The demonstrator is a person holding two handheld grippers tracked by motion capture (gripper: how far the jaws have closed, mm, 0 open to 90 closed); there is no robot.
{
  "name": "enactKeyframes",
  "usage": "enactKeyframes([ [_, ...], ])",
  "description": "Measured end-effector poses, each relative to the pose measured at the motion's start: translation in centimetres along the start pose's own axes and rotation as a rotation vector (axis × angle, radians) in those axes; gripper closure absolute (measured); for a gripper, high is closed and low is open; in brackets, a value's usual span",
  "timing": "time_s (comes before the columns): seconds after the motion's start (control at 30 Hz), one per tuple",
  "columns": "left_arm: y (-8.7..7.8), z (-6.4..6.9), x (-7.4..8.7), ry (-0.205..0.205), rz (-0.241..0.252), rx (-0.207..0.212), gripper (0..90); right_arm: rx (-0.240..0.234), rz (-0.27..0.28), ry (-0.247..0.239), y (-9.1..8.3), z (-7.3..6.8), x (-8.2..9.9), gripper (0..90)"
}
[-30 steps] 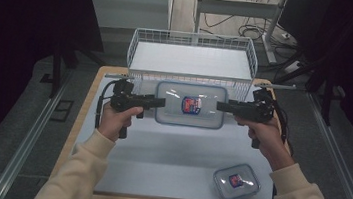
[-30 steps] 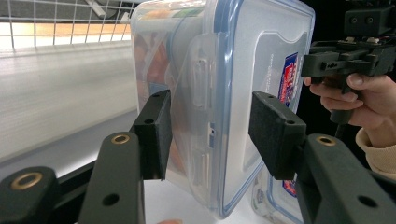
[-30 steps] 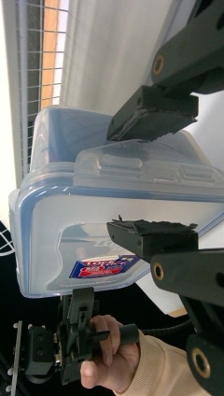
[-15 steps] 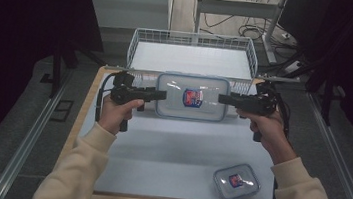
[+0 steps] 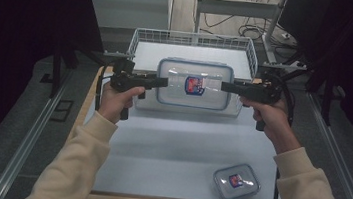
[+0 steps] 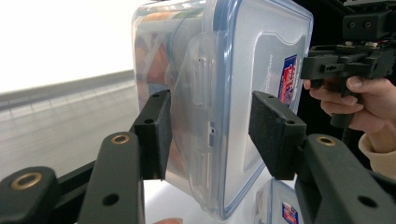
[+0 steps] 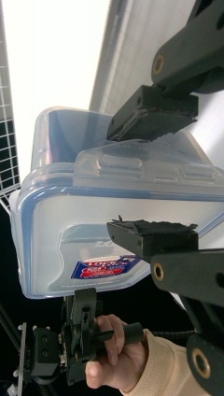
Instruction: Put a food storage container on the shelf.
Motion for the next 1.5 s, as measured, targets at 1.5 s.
enactKeyframes([
  [1.5,3.0,-7.2,-6.2,-0.045,0.009,-0.039,49.3,-0.005,-0.023,0.045,5.2,4.4,-8.4,49.3],
])
Point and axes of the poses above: each handheld gripper's, and its own axes: y roughly forward along the jaws, x roughly out of its underside, z roughly to its right, the point moved 6 cm from there along y, roughly forward along the jaws, and after that the axes turned 7 degrees about y, right-handed, at the moved point
